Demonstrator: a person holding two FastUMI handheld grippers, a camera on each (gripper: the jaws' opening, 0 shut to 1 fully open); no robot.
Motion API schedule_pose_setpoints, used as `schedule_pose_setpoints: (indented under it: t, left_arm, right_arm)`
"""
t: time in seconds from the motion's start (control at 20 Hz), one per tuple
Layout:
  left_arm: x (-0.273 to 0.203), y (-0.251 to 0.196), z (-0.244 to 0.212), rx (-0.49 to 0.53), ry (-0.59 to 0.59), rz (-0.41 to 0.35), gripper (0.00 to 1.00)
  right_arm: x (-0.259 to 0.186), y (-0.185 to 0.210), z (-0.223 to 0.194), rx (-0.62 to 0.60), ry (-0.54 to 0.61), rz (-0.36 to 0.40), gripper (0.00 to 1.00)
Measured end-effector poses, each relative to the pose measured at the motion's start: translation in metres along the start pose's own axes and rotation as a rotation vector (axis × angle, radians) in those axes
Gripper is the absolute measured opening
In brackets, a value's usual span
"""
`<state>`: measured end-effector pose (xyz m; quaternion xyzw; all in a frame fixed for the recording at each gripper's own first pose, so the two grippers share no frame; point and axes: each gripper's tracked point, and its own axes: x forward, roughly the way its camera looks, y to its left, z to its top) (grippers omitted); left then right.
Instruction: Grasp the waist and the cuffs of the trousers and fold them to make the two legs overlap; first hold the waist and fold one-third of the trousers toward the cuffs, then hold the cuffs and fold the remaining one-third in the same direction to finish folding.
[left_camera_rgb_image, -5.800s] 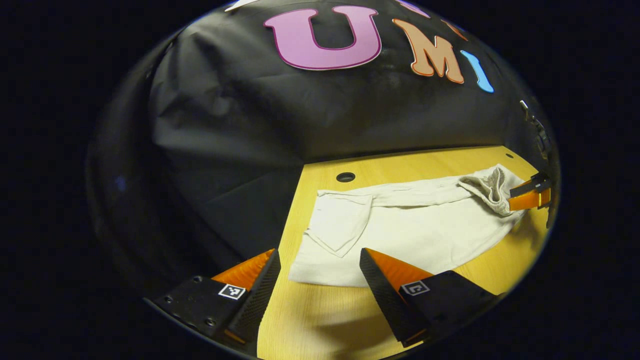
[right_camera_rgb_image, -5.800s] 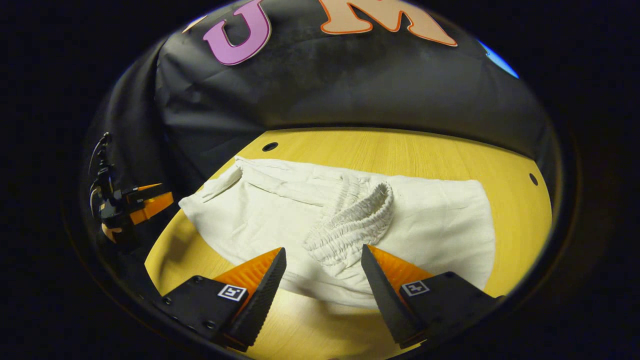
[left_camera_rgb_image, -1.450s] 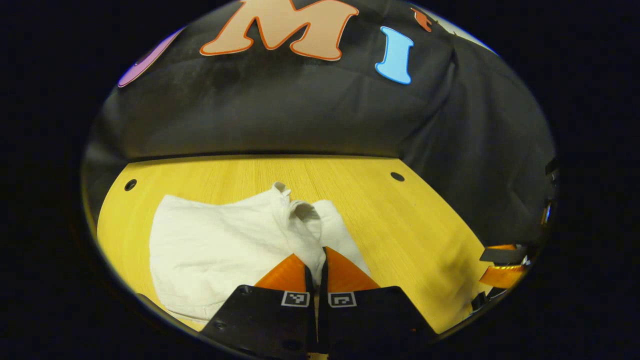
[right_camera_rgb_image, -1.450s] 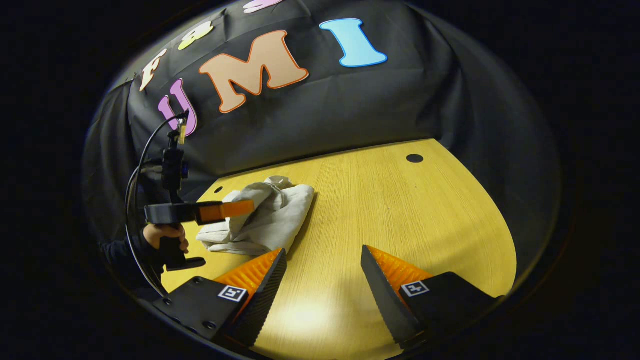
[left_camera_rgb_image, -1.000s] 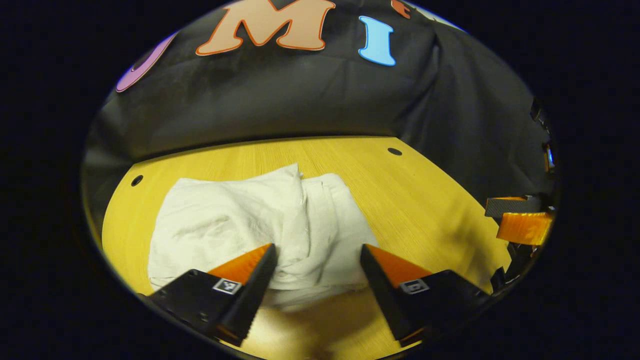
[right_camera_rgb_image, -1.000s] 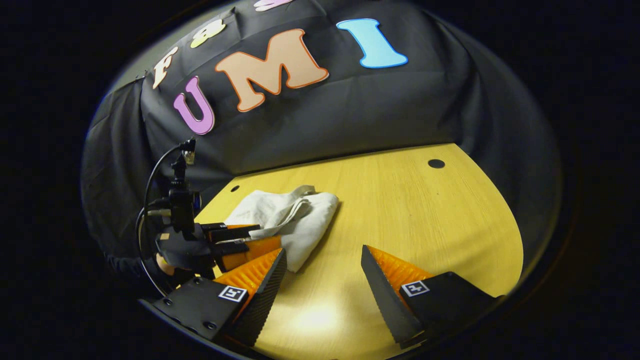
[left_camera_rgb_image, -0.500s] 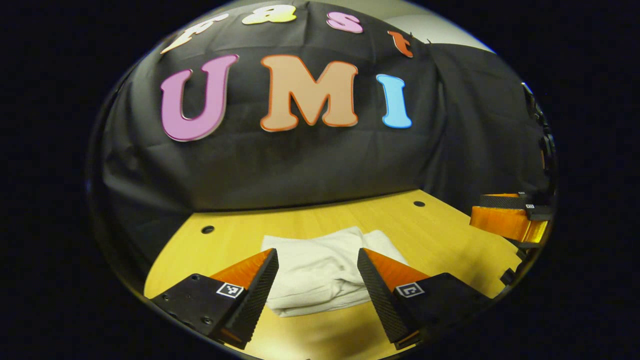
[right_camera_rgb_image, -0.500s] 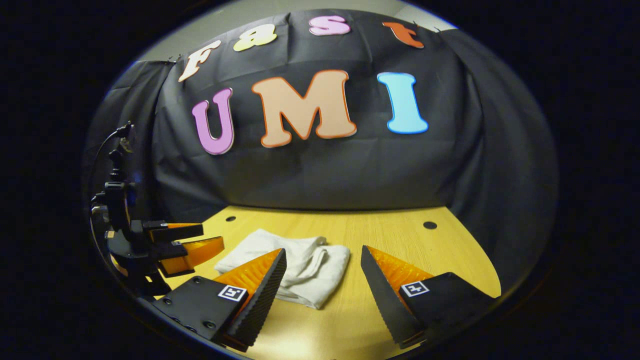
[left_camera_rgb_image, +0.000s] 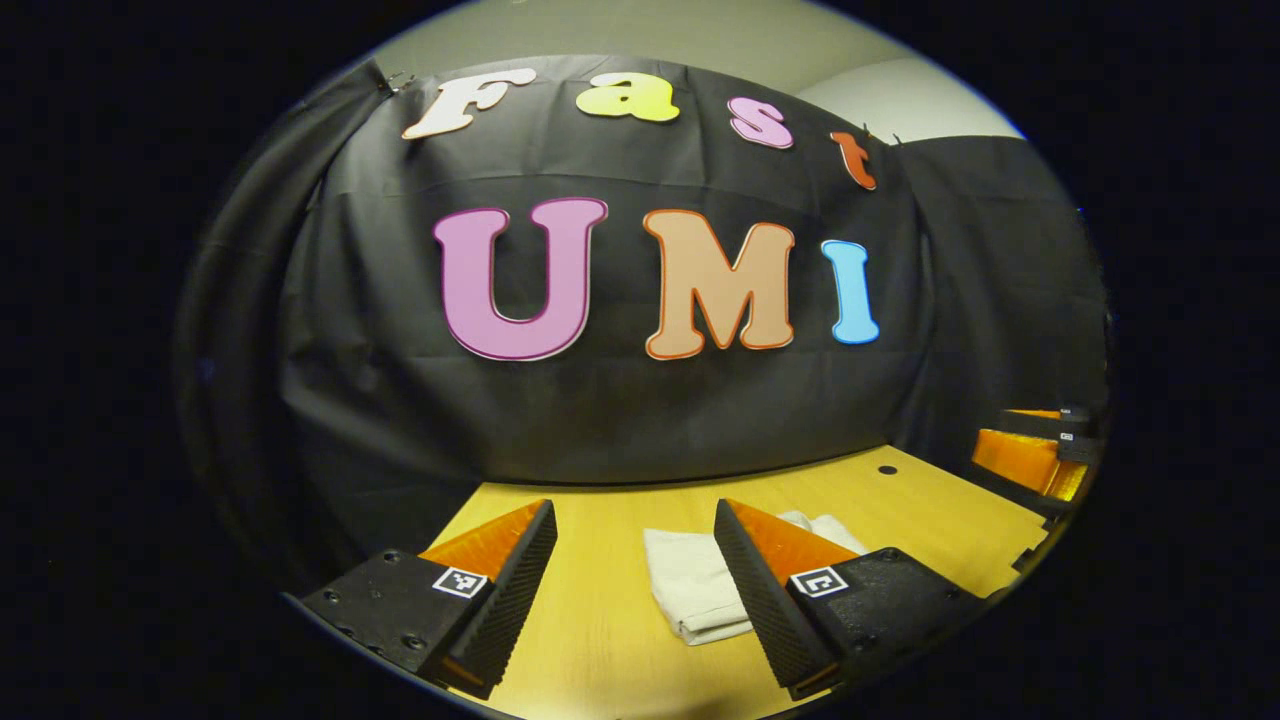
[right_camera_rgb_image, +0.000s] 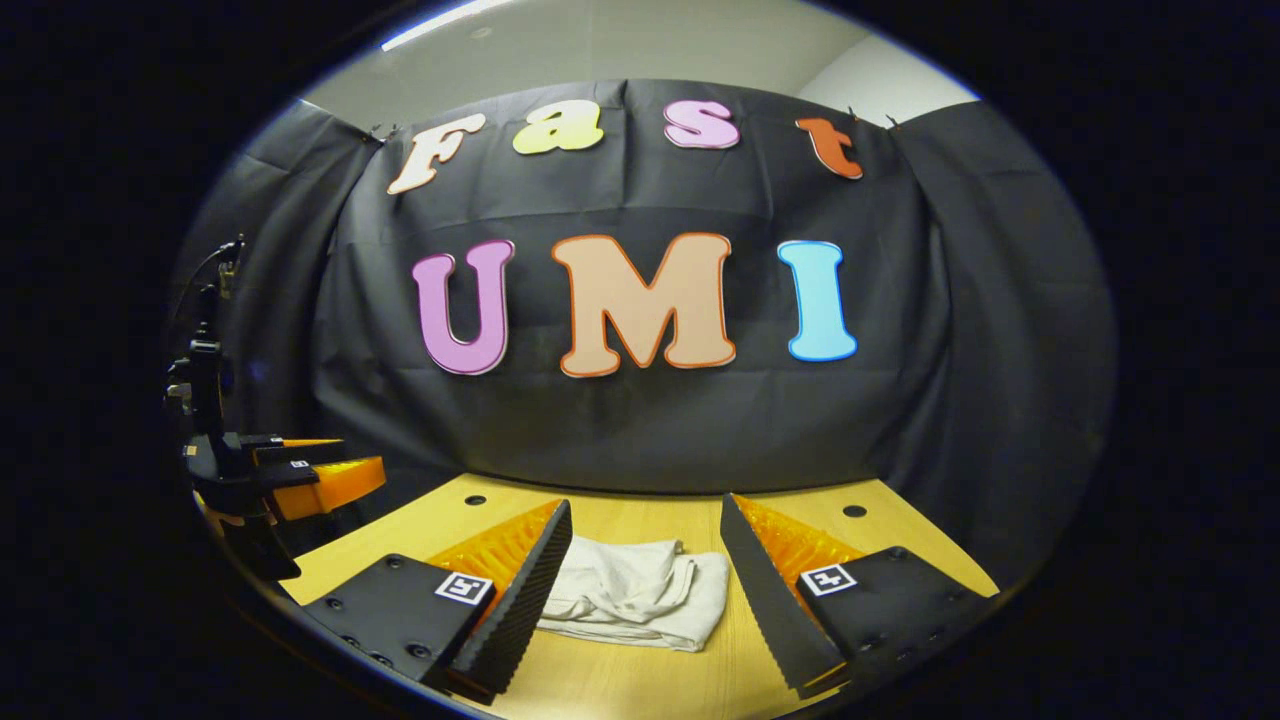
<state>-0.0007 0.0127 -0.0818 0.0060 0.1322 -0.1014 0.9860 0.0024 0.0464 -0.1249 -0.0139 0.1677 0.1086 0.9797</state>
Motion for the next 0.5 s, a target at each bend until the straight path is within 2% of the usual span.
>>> schedule_pose_setpoints:
  t: [0.2, 0.25, 0.5]
  left_arm:
    - [-0.014, 0.004, 0.012, -0.006, -0.023, 0.064, 0.95]
    - [-0.016, 0.0, 0.015, -0.013, -0.031, 0.066, 0.95]
    - [-0.019, -0.017, 0.03, -0.005, -0.058, 0.09, 0.95]
  right_arm:
    - [-0.003, 0.009, 0.015, -0.037, -0.039, 0.043, 0.93]
    - [-0.005, 0.011, 0.017, -0.044, -0.041, 0.058, 0.97]
    - [-0.01, -0.002, 0.026, -0.043, -0.062, 0.078, 0.99]
